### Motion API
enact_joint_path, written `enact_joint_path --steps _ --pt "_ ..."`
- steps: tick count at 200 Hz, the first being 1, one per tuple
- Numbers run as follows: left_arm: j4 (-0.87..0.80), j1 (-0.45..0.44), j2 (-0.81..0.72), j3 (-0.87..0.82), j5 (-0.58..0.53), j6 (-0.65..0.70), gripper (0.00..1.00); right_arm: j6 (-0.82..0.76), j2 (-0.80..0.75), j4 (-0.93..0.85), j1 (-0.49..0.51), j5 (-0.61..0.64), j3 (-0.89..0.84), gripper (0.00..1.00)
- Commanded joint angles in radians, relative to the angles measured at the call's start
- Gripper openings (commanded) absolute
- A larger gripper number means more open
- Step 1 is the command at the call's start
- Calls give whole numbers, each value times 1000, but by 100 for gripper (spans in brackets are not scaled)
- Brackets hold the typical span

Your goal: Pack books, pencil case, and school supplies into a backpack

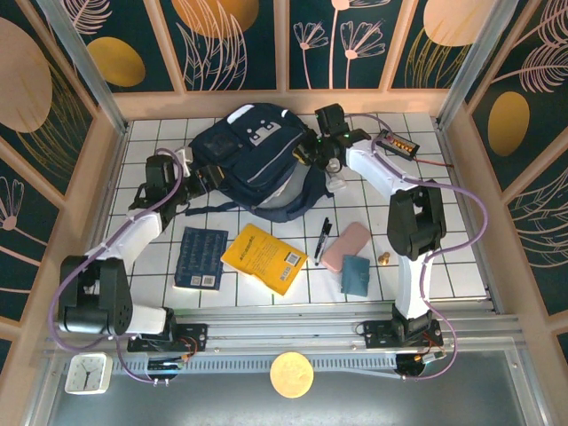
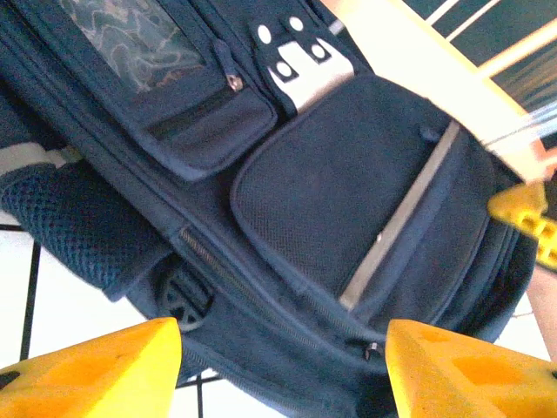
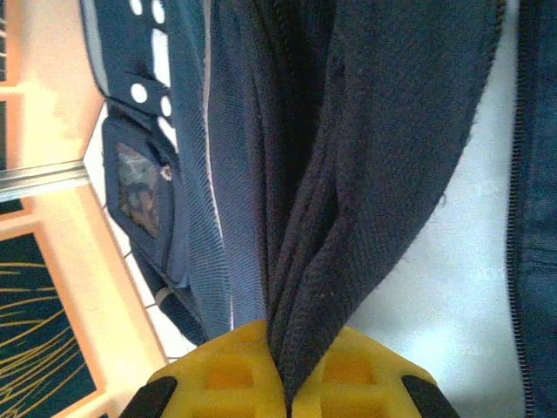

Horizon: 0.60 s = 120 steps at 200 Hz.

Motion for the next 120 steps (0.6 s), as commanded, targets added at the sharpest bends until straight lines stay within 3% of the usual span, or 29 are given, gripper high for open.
enact_joint_path --steps 1,55,91,105,120 --pt "-94 -8 -62 -60 57 87 63 -25 -48 -17 -29 -12 91 0" --pt "-8 -209 -31 -112 102 113 59 -57 24 -113 -28 -34 257 0" --pt "46 -281 47 -101 78 104 57 -115 14 -161 -37 -15 185 1" --pt "44 -289 62 -94 68 106 57 -181 15 -263 -62 -11 147 52" --pt "43 -288 61 -99 44 104 58 -269 4 -355 -86 13 73 83"
